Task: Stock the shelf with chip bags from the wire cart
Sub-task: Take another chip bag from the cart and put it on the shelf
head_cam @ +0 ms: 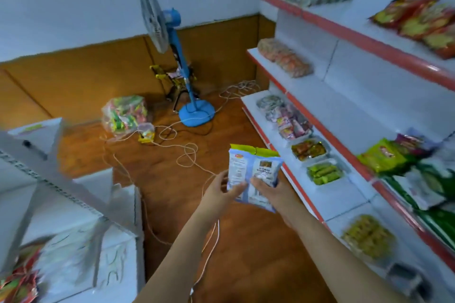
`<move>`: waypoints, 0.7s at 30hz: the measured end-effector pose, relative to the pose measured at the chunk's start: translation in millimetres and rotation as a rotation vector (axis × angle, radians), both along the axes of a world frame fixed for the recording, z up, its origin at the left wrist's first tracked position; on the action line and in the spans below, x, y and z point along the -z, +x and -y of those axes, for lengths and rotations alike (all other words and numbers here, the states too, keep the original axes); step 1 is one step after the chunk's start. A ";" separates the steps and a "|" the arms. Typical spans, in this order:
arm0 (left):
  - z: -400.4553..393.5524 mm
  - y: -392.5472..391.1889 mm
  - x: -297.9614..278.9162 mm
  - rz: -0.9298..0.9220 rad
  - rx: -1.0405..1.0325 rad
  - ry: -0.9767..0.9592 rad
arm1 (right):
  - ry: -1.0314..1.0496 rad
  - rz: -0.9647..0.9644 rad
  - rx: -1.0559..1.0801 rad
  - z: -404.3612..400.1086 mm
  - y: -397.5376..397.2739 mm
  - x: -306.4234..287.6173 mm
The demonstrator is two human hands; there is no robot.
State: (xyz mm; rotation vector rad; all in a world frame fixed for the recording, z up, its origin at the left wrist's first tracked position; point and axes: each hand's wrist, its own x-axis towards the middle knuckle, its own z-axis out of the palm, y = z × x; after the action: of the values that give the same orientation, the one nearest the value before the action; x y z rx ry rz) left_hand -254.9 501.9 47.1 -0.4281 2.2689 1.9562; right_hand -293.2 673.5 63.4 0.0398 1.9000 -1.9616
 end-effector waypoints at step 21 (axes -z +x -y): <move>-186.9 -414.9 73.2 0.057 0.694 -0.100 | 0.127 0.196 0.768 -155.5 -292.9 63.2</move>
State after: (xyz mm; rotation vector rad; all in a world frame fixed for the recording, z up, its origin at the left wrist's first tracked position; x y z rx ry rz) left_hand -669.7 688.9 -26.1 0.2702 2.0850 1.4580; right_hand -586.1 829.0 0.3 1.0997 2.0431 -2.1516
